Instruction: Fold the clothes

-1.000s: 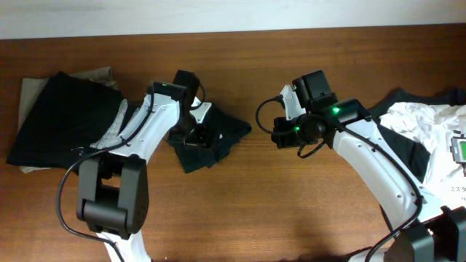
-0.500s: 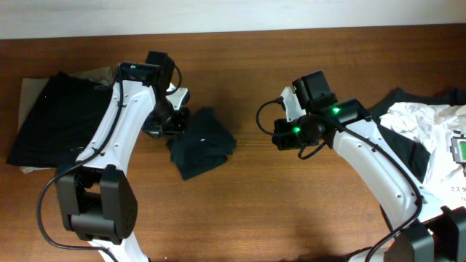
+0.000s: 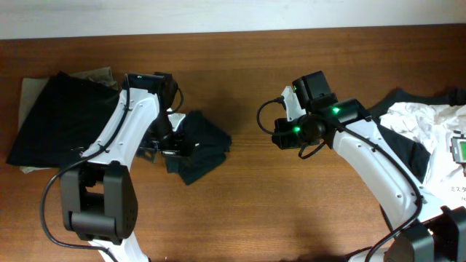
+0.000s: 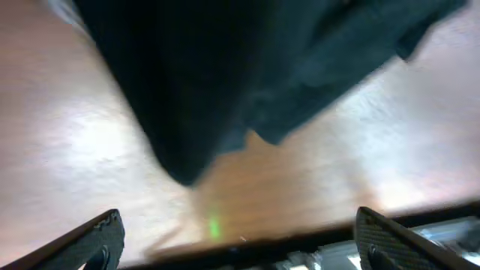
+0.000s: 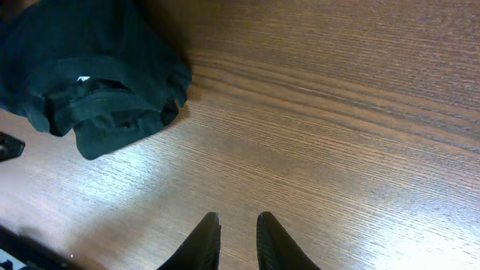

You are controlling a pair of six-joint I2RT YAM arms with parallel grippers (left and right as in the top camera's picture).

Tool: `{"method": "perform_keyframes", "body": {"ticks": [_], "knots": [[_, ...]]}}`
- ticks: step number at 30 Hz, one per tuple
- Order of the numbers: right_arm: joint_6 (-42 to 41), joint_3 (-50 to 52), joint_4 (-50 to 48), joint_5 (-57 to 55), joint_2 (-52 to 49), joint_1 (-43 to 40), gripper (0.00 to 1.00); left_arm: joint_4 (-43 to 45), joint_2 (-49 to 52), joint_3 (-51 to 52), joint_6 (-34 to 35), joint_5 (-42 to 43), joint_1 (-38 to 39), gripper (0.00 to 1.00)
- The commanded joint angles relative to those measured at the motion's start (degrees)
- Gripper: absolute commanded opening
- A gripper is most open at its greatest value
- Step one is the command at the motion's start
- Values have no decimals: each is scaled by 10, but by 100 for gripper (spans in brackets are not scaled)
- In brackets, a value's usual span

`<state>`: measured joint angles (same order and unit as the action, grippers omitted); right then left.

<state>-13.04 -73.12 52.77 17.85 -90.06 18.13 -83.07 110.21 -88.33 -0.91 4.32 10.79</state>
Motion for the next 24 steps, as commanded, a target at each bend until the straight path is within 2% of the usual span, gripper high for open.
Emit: {"method": "perform_keyframes", "body": {"ticks": [1, 3, 4, 7, 8, 10, 13, 14, 15, 16, 17, 19, 22, 23, 24], "knots": [[4, -4, 2, -5, 5, -3, 22, 38, -11, 36, -3, -47, -2, 96], [4, -4, 4, -6, 5, -3, 22, 108, -11, 109, -4, -39, -1, 95], [4, -4, 3, -6, 5, -3, 22, 136, -11, 124, -4, -17, -1, 84], [4, -4, 4, -5, 5, -3, 22, 181, -12, 137, -4, 69, -1, 1], [4, -4, 5, -5, 5, -3, 22, 174, -15, 136, -4, 91, -1, 0], [4, -4, 3, -6, 5, -3, 22, 128, -54, 120, -11, 174, -1, 0], [4, -4, 3, -6, 5, -3, 22, 82, -121, 115, -11, 173, -1, 1], [4, -4, 3, -8, 5, -3, 22, 63, -135, 115, -11, 168, 0, 17], [4, -4, 3, -12, 5, -3, 22, 49, -135, 115, -11, 153, 0, 59], [4, -4, 3, -17, 5, -3, 22, 45, -135, 115, -11, 147, 0, 86], [4, -4, 3, -19, 5, -3, 22, 45, -135, 115, -13, 147, 0, 91], [4, -4, 3, -13, 5, -1, 27, 42, -135, 115, -13, 152, 1, 92], [-14, 17, -35, 102, -35, 45, 31, 51, -135, 108, -13, 154, -4, 91], [-14, 19, -65, 153, -60, 76, 31, 45, -135, 75, -13, 154, -18, 90], [-42, 19, -121, 175, -92, 126, 31, 26, -135, -4, -30, 154, -42, 91]]}}
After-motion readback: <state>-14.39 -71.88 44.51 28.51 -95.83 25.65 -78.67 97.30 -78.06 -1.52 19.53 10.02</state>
